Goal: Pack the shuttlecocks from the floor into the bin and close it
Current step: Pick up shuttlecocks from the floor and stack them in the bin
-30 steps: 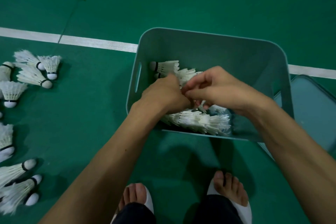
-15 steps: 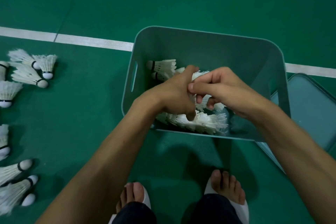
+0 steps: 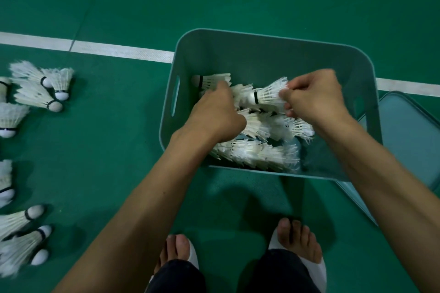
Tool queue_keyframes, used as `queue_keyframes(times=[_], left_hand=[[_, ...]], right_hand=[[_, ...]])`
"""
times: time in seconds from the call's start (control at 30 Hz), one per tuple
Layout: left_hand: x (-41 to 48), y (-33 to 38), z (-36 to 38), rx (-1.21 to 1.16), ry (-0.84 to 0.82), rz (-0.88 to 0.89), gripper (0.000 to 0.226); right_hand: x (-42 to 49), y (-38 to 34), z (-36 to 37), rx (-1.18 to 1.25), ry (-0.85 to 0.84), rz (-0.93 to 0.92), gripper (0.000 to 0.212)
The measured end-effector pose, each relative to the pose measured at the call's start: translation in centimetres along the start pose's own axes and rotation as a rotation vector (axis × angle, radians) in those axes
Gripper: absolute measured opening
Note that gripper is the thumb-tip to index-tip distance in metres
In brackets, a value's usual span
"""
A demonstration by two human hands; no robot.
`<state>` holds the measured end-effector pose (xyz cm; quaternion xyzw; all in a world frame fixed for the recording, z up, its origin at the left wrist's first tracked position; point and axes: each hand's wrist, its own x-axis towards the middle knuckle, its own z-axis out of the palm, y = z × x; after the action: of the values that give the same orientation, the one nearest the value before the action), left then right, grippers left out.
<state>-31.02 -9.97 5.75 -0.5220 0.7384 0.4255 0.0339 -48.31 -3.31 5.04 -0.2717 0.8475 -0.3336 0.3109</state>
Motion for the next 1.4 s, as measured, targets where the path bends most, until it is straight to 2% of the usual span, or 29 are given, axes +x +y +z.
queue_keyframes(times=[0.13,0.23,0.37,0.5,0.77,1.0,1.2,1.33,1.4], left_hand=[[-0.2,0.2,0.0,-0.037,-0.023,-0.095,0.092],[0.1,0.6,-0.2,-0.040,-0.036,-0.144,0.100],[1.1,0.8,-0.6,-0.118,-0.026,-0.199,0.090],[1.6,0.5,-1.0,-0.213,-0.004,-0.205,0.084],[1.5,-0.1,-1.2,-0.192,-0.013,-0.197,0.092],[1.0,-0.2,-1.6,-0.187,0.046,-0.171,0.086],[0.7,-0.4,-1.9,-0.158,0.058,-0.151,0.076],[0.8,-0.3,-1.9,-0.121,0.050,-0.140,0.072],[0.5,-0.2,-2.1,-0.105,0.052,-0.131,0.067]], right_hand=[[1.1,-0.9,3.2,0.113,0.030,0.078,0.027],[2.0,-1.6,5.1,0.203,0.026,0.129,0.023],[2.4,-2.2,6.4,0.286,-0.051,0.206,0.016],[2.7,-2.8,7.7,0.330,-0.112,0.240,0.017],[4.3,-3.4,8.3,0.402,-0.185,0.304,0.015],[3.9,-3.1,7.1,0.462,-0.270,0.393,0.013],[3.4,-3.7,8.2,0.353,-0.273,0.330,0.016],[3.0,-4.3,7.6,0.303,-0.232,0.283,0.008],[2.8,-4.3,6.6,0.226,-0.190,0.241,0.019]])
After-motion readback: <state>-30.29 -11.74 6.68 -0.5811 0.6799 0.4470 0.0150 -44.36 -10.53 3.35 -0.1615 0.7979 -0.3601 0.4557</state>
